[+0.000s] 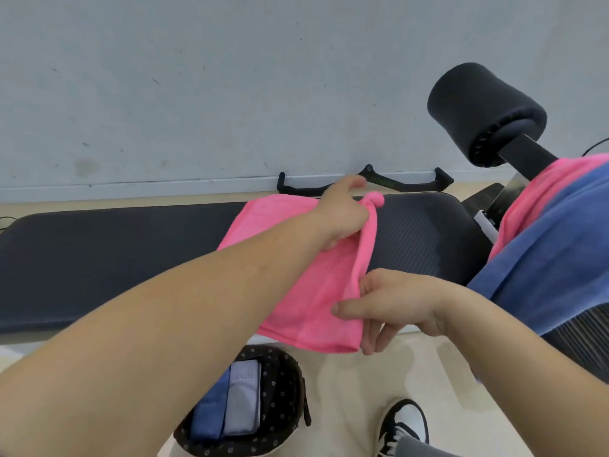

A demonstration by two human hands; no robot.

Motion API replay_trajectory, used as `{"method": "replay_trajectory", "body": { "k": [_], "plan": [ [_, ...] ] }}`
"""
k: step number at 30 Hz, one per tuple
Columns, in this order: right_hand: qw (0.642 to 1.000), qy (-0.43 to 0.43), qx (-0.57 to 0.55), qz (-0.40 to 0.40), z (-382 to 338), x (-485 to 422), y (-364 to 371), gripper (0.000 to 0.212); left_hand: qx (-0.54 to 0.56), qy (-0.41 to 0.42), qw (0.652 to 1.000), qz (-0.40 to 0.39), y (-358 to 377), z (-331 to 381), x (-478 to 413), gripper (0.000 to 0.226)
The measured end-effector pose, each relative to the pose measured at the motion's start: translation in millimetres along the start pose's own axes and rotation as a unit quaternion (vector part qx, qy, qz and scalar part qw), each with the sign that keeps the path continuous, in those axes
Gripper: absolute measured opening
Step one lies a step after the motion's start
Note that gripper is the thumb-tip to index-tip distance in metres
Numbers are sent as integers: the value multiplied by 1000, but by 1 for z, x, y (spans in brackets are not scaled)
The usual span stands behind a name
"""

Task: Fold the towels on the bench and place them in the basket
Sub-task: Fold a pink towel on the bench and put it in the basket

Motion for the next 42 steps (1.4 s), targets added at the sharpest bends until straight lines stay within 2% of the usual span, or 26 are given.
{"method": "replay_trajectory", "body": {
  "k": [3,6,8,11,14,17,19,25,28,29,30,32,33,35,37,40,42],
  "plan": [
    [997,-28,-39,60,-21,-4,-1,34,7,20,998,55,-41,16,1,39],
    [993,-55,-70,80,-57,-13,18,31,-22,29,995,97,-97,14,1,45],
    [990,-71,-94,83,-81,-21,35,30,-33,6,993,115,-132,0,0,45],
    [985,-83,-126,81,-110,-35,61,31,-24,-35,990,133,-173,-25,-5,35],
    [978,-88,-169,88,-129,-51,81,37,-20,-72,992,101,-190,-49,-6,33],
    [980,-66,-173,76,-134,-67,98,34,-57,-115,991,37,-188,-84,-5,60],
    [983,-46,-169,61,-135,-74,107,35,-85,-99,991,39,-190,-95,-9,67],
    [976,-37,-207,60,-144,-82,110,32,-109,-19,991,81,-195,-85,-17,61],
    [977,-50,-203,47,-149,-78,101,34,-187,20,977,98,-202,-78,-11,69],
    [976,-72,-189,84,-149,-79,84,30,-237,31,964,113,-209,-75,-6,69],
    [969,-107,-152,160,-148,-81,57,25,-286,34,949,129,-217,-72,2,63],
    [919,-175,6,352,-148,-75,0,15,-358,2,925,128,-228,-74,23,42],
    [892,-189,89,401,-146,-72,-13,14,-374,-29,921,105,-229,-80,34,42],
    [880,-190,199,388,-136,-80,-13,20,-382,-78,919,48,-221,-92,57,52],
    [866,-196,273,370,-131,-84,-6,24,-369,-92,925,18,-210,-97,74,52],
    [837,-183,345,384,-137,-76,-5,23,-296,-120,947,14,-201,-104,82,42],
    [835,-134,386,368,-138,-71,-6,17,-265,-137,954,22,-204,-107,83,36]
  ]
}}
Point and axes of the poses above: each hand's wrist, its own x-axis away from the middle knuckle, its own y-axis out of the palm, z = x × y, the point moved 10 cm from there along -x, towards the middle knuckle, and after that the axes turned 9 degrees about z, right-handed, at the moved point
